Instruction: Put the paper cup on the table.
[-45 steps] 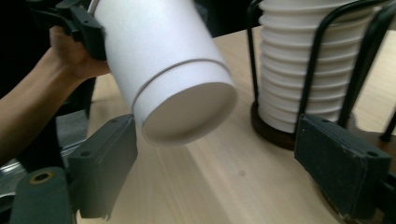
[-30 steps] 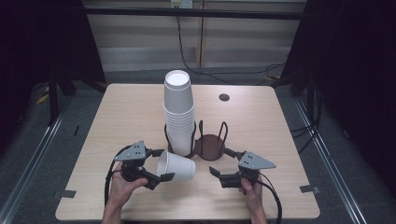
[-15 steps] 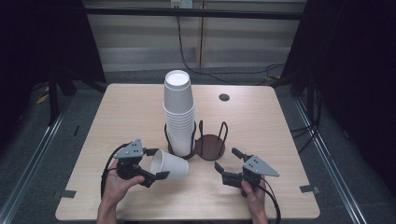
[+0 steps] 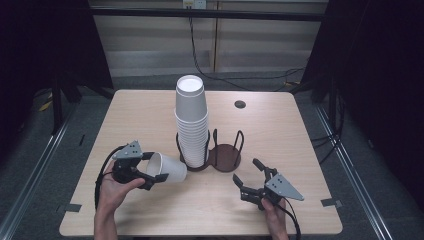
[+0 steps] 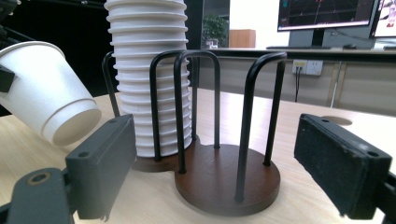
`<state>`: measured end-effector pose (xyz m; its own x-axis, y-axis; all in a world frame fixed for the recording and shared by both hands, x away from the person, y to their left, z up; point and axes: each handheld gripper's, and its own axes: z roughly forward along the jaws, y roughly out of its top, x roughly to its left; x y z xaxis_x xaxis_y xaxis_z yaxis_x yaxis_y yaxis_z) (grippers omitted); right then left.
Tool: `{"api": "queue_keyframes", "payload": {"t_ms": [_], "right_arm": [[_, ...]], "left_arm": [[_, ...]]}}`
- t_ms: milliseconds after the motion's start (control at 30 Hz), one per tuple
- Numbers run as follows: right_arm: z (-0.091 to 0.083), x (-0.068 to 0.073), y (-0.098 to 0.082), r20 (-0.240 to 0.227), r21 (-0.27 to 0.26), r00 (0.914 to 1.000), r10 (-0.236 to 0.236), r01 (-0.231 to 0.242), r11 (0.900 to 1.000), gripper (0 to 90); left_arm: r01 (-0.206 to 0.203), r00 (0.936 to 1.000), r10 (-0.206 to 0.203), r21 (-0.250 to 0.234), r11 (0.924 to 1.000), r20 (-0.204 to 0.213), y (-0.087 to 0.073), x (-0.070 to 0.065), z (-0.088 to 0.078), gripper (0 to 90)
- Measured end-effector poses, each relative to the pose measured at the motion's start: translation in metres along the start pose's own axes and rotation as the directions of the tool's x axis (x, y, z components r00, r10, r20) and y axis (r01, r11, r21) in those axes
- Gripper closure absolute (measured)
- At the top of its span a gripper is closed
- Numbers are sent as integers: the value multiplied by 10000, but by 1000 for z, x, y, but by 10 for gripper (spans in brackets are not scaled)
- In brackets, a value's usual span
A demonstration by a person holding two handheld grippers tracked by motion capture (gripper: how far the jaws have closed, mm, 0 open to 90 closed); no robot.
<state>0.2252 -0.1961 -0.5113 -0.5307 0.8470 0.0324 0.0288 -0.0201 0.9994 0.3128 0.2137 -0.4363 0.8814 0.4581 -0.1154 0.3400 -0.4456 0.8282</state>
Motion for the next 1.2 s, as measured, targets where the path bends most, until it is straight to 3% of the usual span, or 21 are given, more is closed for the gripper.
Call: {"api": "queue_keyframes", "payload": {"t_ms": [300, 400, 633, 733, 867, 967, 1200], "right_arm": [[0, 0, 0, -97, -31, 9999, -41, 41, 10000, 130], [-1, 0, 0, -125, -32, 9999, -38, 37, 10000, 131], [-1, 0, 0, -143, -42, 9999, -50, 49, 10000, 135], [-1, 0, 0, -170, -39, 9998, -51, 50, 10000, 135], [-1, 0, 0, -243, -38, 9997, -51, 50, 10000, 135], [-1, 0, 0, -234, -41, 9997, -52, 51, 10000, 135], [-1, 0, 0, -285, -41, 9996, -56, 55, 10000, 138]], "left_arm": [[123, 9990, -105, 418, 9990, -433, 6, 13, -9, 93], [130, 9968, -84, 575, 9983, -793, 9, 18, -13, 92], [145, 9950, -55, 906, 9958, -993, 16, 26, -18, 93], [160, 9878, 63, 1409, 9899, -1559, 22, 30, -19, 92], [101, 9902, 116, 1540, 9880, -1393, 27, 35, -19, 91], [112, 9868, 246, 2185, 9758, -1603, 31, 40, -15, 91], [46, 9871, 389, 2704, 9627, -1556, 45, 48, -16, 87]]}}
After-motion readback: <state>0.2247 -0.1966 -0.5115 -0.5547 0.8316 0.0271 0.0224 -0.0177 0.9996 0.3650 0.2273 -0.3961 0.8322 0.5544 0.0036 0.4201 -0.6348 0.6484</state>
